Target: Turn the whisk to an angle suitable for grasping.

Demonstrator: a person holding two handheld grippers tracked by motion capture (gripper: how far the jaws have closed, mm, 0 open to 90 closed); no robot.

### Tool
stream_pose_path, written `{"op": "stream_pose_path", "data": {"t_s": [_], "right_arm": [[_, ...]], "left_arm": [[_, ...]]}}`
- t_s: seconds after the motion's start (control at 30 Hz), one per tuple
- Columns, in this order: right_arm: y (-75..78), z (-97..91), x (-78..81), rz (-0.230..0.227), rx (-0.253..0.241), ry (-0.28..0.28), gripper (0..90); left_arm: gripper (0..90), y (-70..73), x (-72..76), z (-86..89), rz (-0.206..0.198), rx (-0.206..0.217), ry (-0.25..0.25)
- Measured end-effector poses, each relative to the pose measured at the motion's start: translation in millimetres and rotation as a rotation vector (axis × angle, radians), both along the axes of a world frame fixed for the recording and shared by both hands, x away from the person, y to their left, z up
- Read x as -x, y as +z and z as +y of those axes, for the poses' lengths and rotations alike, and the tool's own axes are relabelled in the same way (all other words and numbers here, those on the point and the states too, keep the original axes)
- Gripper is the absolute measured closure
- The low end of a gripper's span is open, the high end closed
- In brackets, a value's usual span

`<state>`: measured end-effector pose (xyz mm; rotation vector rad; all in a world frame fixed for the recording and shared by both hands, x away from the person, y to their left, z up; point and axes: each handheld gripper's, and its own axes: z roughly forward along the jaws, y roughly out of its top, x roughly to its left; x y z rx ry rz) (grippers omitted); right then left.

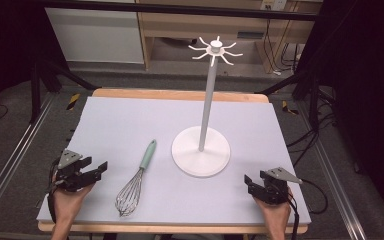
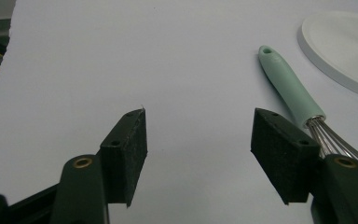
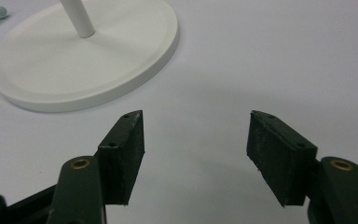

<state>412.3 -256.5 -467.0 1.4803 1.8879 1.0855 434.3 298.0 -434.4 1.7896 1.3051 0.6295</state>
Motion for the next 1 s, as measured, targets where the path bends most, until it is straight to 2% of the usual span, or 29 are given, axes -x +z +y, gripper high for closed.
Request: {"op": "stream_pose_path", "data": {"t_s": [0.23, 0.6, 1.0], "right_arm": [[1.1, 4.6, 0.2, -0.002, 0.008, 0.012, 38.1], [1.2, 6.4, 0.1, -0.009, 0.009, 0.025, 40.8], [1.6, 6.0, -0.9, -0.003, 0.007, 0.034, 44.5]], "left_arm": [[35.0, 5.2, 1.7, -7.3, -0.006, -0.001, -0.013], [35.4, 12.3, 3.3, -15.9, -0.007, 0.028, -0.015], [36.4, 23.5, 3.5, -26.7, -0.020, 0.051, -0.056]]}}
